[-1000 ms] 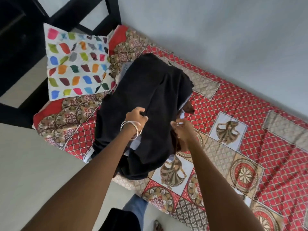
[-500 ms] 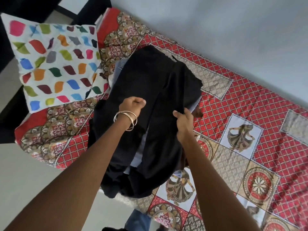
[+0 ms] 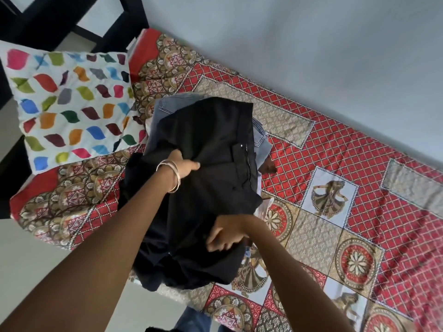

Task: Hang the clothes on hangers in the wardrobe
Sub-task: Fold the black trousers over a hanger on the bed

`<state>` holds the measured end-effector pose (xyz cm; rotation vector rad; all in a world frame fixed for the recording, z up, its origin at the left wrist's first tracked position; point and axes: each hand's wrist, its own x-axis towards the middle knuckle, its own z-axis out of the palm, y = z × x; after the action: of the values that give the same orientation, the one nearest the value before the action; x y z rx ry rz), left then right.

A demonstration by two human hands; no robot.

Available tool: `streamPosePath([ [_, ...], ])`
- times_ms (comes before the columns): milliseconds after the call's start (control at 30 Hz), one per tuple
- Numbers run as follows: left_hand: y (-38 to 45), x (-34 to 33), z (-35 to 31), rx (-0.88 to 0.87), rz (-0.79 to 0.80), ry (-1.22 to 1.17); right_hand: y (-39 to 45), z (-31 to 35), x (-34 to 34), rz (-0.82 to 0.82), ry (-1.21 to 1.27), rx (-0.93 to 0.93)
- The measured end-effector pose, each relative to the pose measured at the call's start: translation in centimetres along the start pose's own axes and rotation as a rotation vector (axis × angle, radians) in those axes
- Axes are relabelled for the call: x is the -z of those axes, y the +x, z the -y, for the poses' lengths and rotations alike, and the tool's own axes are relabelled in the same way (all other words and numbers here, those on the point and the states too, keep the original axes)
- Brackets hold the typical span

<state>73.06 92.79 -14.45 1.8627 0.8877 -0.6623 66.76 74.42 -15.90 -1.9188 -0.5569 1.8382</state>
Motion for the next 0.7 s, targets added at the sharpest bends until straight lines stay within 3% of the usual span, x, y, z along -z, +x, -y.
streamPosePath([
  [67, -0.2, -0.3, 1.6, 0.043, -0.010, 0.053, 0.5, -4.9, 0.1, -0.479, 0.035, -0.259],
  [133, -0.8, -0.2, 2.6, 0.101, 0.031, 0.144, 0.4, -8.7, -0.3, -0.902, 0.569, -0.378],
  [200, -1.1, -0.3, 3.4, 0.148, 0.152, 0.316, 0.8, -11.0, -0.5, -0.991, 0.969, -0.365],
  [300, -3.3, 0.5, 4.8, 0.190, 0.395, 0.722, 1.7, -9.2, -0.9, -0.980, 1.162, -0.275],
  [400, -3.7, 1.3, 5.6, 0.464, 0.578, 0.952, 2.8, -7.6, -0.7, -1.107, 1.336, -0.264],
  [433, -3.6, 1.7, 5.2, 0.473, 0.500, 0.999, 2.8, -7.3, -0.6, -1.146, 1.385, -0.292],
  [467, -3.2, 2.1, 4.6, 0.394, 0.301, 1.015, 2.7, -7.4, -0.5, -1.193, 1.446, -0.287],
  [533, -1.2, 2.8, 3.6, 0.093, -0.210, 0.867, 2.0, -7.2, -0.1, -1.184, 1.522, -0.170],
  [567, -0.1, 3.3, 3.0, -0.056, -0.376, 0.736, 1.2, -7.1, -0.1, -1.155, 1.535, -0.060],
  [633, 2.2, 4.1, 2.4, -0.281, -0.411, 0.554, -0.5, -7.0, -0.5, -1.085, 1.552, 0.164],
  [700, 5.4, 4.2, 1.6, -0.399, -0.287, 0.530, -2.1, -7.8, -0.5, -0.999, 1.571, 0.363],
])
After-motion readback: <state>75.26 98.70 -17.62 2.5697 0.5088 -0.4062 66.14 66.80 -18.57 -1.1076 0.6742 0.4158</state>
